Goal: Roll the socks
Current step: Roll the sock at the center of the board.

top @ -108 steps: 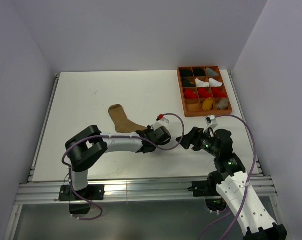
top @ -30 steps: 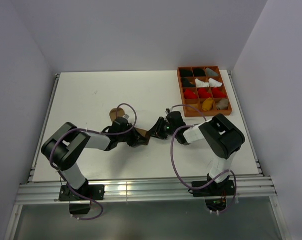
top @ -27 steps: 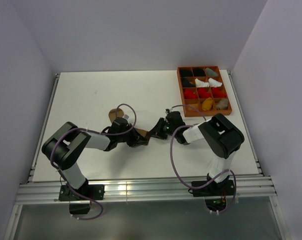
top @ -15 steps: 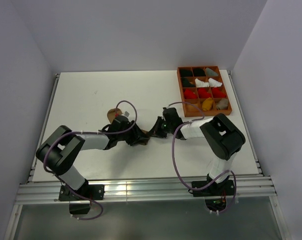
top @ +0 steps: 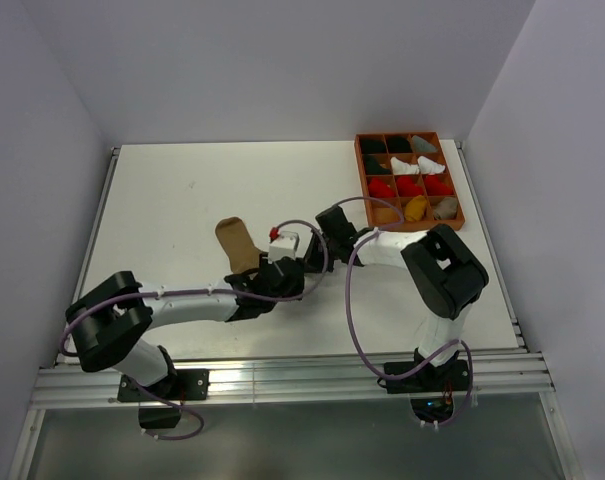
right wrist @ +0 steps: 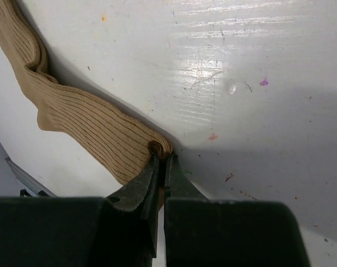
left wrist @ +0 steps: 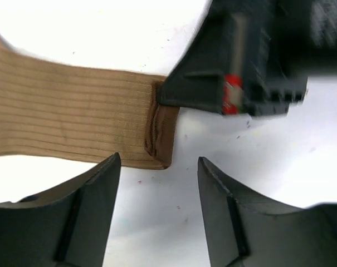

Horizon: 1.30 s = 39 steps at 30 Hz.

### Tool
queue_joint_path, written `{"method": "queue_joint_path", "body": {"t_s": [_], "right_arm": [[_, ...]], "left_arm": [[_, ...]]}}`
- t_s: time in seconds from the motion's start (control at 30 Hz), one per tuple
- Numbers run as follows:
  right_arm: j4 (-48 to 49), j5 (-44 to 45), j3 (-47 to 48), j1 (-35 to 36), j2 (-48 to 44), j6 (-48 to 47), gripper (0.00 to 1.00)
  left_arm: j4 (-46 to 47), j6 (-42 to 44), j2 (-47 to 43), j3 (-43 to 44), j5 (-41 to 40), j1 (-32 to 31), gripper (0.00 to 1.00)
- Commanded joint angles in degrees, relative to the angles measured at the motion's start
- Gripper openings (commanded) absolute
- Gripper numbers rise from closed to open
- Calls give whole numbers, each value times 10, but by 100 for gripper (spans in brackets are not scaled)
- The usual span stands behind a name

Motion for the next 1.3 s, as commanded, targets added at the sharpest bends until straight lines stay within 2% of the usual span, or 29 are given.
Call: {"method": "queue_joint_path", "body": {"t_s": [0.0, 0.17, 0.5, 0.87, 1.03, 1.17, 1.27], "right_arm": [[-85, 35, 13, 6, 15, -20, 0], [-98, 32, 20, 6, 19, -22, 0], [-99, 23, 22, 6, 25, -21, 0], [-93, 17, 21, 6, 31, -19, 0], [-88, 12, 18, 6, 32, -18, 0], [-86, 9, 20, 6, 33, -19, 0], [-82, 7, 18, 6, 32, -19, 0]], "left_arm": [[31, 115, 25, 22, -131, -44, 61], [69, 190, 68, 48, -166, -83, 57], [76, 238, 128, 76, -163, -90, 53], [40, 232, 193, 107, -176, -90, 45], [-11, 204, 216, 124, -186, -90, 36], [-47, 177, 231, 131, -198, -89, 24], [-84, 154, 249, 143, -216, -88, 21]]}}
